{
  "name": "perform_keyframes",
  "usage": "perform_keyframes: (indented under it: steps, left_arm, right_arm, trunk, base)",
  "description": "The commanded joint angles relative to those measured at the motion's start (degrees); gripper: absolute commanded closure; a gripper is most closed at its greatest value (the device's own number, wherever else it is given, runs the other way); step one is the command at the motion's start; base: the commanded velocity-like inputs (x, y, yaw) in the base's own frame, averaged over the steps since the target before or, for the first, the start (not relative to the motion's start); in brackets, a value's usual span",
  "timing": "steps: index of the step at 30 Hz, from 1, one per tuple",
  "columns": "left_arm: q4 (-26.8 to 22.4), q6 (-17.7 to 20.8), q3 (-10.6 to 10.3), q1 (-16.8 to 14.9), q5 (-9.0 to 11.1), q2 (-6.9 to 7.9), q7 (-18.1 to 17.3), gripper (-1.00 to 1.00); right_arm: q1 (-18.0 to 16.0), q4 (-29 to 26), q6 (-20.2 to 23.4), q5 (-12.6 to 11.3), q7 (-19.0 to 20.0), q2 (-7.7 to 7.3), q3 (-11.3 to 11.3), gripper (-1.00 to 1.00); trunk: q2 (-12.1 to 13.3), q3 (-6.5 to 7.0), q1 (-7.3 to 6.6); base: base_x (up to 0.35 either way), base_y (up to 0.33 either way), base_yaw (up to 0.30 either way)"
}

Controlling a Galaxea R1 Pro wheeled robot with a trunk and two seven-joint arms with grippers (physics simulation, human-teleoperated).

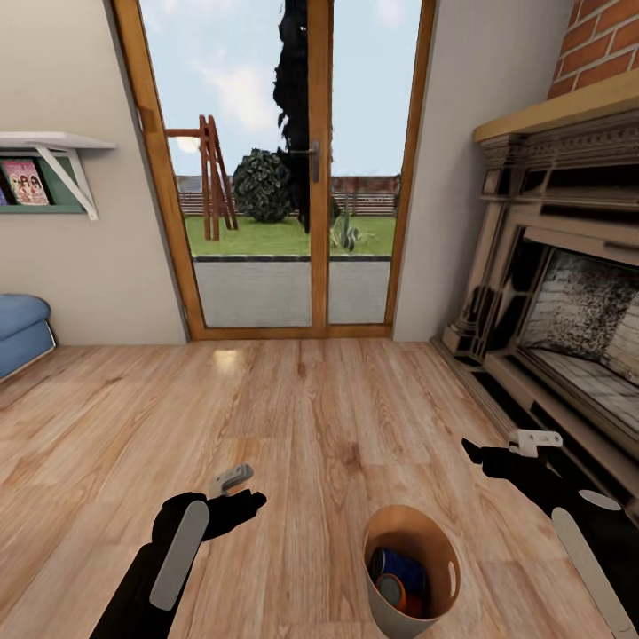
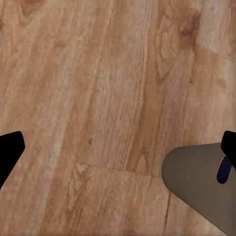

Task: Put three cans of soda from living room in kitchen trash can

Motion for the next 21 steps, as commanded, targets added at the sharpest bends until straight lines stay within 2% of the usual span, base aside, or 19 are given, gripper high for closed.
perform_keyframes:
  steps: [1,2,4,6,11,21]
  left_arm:
    - [0.0,0.0,0.0,0.0,0.0,0.0,0.0,-1.0]
    - [0.0,-0.1,0.0,0.0,0.0,0.0,0.0,-1.0]
    - [2.6,-3.2,0.0,0.2,0.0,0.04,-0.4,-1.0]
    - [4.5,-6.3,0.0,0.6,0.0,0.1,-0.7,-1.0]
    - [5.7,-8.6,0.0,2.0,0.0,0.44,-0.9,-1.0]
    - [6.0,-12.3,0.0,3.5,0.0,0.56,-1.2,-1.0]
  right_arm:
    - [0.0,0.0,0.0,0.0,0.0,0.0,0.0,-1.0]
    - [0.0,0.0,0.0,0.0,0.0,0.0,0.0,-1.0]
    - [0.1,8.4,0.0,0.0,0.0,0.43,0.4,-1.0]
    - [0.6,13.2,0.4,0.0,-0.1,1.2,0.6,-1.0]
    - [0.9,16.0,0.6,0.0,-0.2,1.72,0.7,-1.0]
    - [1.0,16.5,0.7,0.0,-0.2,1.84,0.7,-1.0]
  trunk:
    - [0.0,0.0,0.0]
    - [0.0,0.0,0.0]
    - [0.0,0.0,0.0]
    - [0.0,0.0,0.0]
    - [0.0,0.0,0.0]
    - [0.0,0.0,0.0]
  base:
    - [0.0,0.0,0.0]
    - [0.0,0.0,0.0]
    - [0.0,0.0,0.0]
    - [0.0,0.0,0.0]
    - [0.0,0.0,0.0]
    - [0.0,0.0,0.0]
